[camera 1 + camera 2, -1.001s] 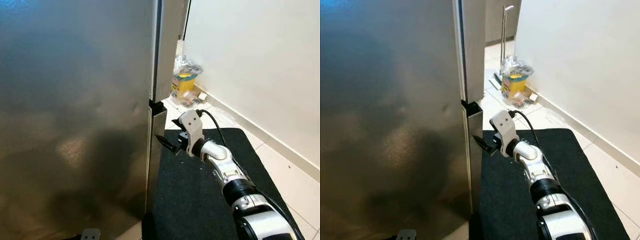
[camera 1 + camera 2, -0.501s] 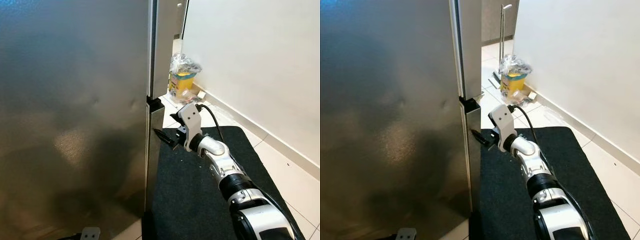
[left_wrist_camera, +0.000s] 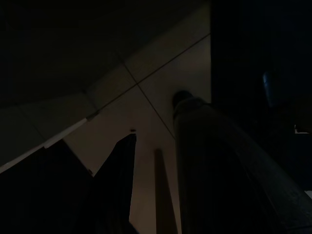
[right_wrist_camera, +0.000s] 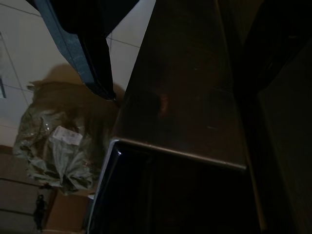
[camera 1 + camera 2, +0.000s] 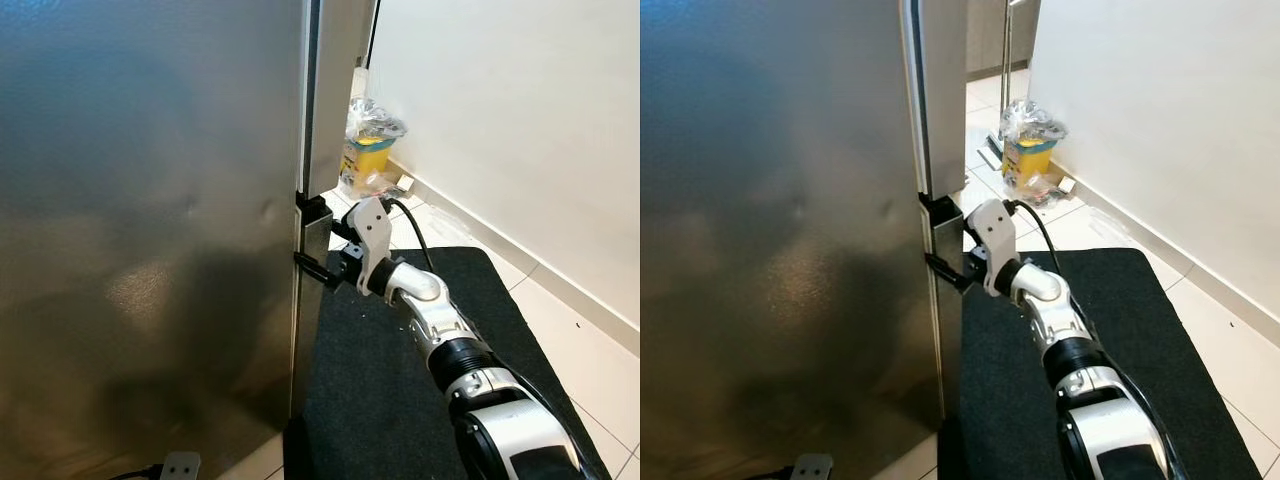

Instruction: Restocking fridge

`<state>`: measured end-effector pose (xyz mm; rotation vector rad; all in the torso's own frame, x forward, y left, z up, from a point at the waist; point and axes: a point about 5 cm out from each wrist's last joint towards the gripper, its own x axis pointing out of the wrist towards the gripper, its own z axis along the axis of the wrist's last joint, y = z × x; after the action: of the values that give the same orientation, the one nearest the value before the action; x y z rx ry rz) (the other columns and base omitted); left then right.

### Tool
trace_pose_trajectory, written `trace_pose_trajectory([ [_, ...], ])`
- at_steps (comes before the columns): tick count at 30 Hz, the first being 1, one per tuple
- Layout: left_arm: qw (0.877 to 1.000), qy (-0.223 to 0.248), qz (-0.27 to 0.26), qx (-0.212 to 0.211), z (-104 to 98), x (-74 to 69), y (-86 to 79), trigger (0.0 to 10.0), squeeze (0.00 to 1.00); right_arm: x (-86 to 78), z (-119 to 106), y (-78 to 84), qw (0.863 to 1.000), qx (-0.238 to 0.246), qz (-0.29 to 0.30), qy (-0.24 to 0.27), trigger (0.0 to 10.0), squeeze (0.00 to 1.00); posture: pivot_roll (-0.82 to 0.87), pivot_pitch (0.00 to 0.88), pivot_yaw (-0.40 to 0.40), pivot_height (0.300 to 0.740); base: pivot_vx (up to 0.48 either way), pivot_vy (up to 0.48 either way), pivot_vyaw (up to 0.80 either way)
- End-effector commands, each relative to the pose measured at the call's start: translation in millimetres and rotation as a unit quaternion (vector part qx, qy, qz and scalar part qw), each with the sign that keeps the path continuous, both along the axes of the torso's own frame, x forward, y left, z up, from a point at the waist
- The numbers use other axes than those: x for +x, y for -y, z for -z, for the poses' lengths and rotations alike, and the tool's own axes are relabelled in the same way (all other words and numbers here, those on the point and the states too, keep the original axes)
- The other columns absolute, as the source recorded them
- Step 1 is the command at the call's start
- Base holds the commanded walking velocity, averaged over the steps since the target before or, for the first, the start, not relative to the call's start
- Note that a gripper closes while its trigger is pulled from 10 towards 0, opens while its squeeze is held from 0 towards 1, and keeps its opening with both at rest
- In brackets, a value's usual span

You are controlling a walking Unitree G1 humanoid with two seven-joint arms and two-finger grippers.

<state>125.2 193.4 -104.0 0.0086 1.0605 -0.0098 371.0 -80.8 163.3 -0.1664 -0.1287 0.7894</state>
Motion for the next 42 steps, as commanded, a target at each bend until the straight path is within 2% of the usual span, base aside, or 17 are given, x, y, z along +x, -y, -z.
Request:
trace_pose_trajectory([
  [1, 0.998, -0.055, 0.003, 0.001, 8.5, -27.8, -2.2, 10.0, 0.0, 3.6, -8.0, -5.2, 1.0, 0.002, 0.017, 0.015, 10.0, 0.0, -0.01, 0.133, -0.02, 0.74, 0.0, 0.0, 0.0],
  [6, 0.999, -0.054, 0.004, 0.001, 8.3, -26.9, -2.3, 10.0, 0.0, 11.4, -16.7, 9.6, 0.995, 0.013, 0.089, 0.034, 10.0, 0.0, -0.02, 0.13, -0.017, 0.74, 0.0, 0.0, 0.0],
  [10, 0.999, -0.053, 0.005, 0.001, 8.1, -26.2, -2.0, 10.0, 0.0, 13.1, -18.4, 17.2, 0.993, 0.015, 0.111, 0.04, 10.0, 0.0, -0.02, 0.129, -0.016, 0.74, 0.0, 0.0, 0.0],
  [14, 0.999, -0.051, 0.006, 0.0, 7.8, -25.0, -1.8, 10.0, 0.0, 16.4, -18.5, 32.5, 0.988, 0.011, 0.149, 0.042, 10.0, 0.0, -0.02, 0.128, -0.016, 0.74, 0.0, 0.0, 0.0],
  [16, 0.999, -0.051, 0.006, 0.0, 7.8, -25.0, -1.8, 10.0, 0.0, 16.4, -18.5, 32.5, 0.988, 0.011, 0.149, 0.042, 10.0, 0.0, -0.02, 0.128, -0.016, 0.74, 0.0, 0.0, 0.0],
  [17, 0.999, -0.051, 0.006, 0.0, 7.8, -24.7, -1.7, 10.0, 0.0, 17.7, -19.3, 39.2, 0.985, 0.011, 0.165, 0.044, 10.0, 0.0, -0.02, 0.129, -0.015, 0.74, 0.0, 0.0, 0.0],
  [22, 0.999, -0.052, 0.008, 0.001, 7.9, -25.0, -1.6, 10.0, 0.0, 20.1, -21.7, 51.2, 0.979, 0.006, 0.198, 0.051, 10.0, 0.0, -0.02, 0.13, -0.013, 0.74, 0.0, 0.0, 0.0],
  [34, 0.999, -0.051, 0.008, 0.001, 7.7, -24.3, -1.7, 10.0, 0.0, 21.3, -19.7, 73.0, 0.969, 0.002, 0.242, 0.048, 10.0, 0.0, -0.02, 0.129, -0.011, 0.74, 0.0, 0.0, 0.0],
  [42, 0.999, -0.05, 0.009, 0.001, 7.5, -23.9, -2.0, 10.0, 0.0, 20.6, -17.0, 80.7, 0.965, 0.001, 0.257, 0.045, 10.0, 0.0, -0.03, 0.129, -0.011, 0.74, 0.0, 0.0, 0.0],
])
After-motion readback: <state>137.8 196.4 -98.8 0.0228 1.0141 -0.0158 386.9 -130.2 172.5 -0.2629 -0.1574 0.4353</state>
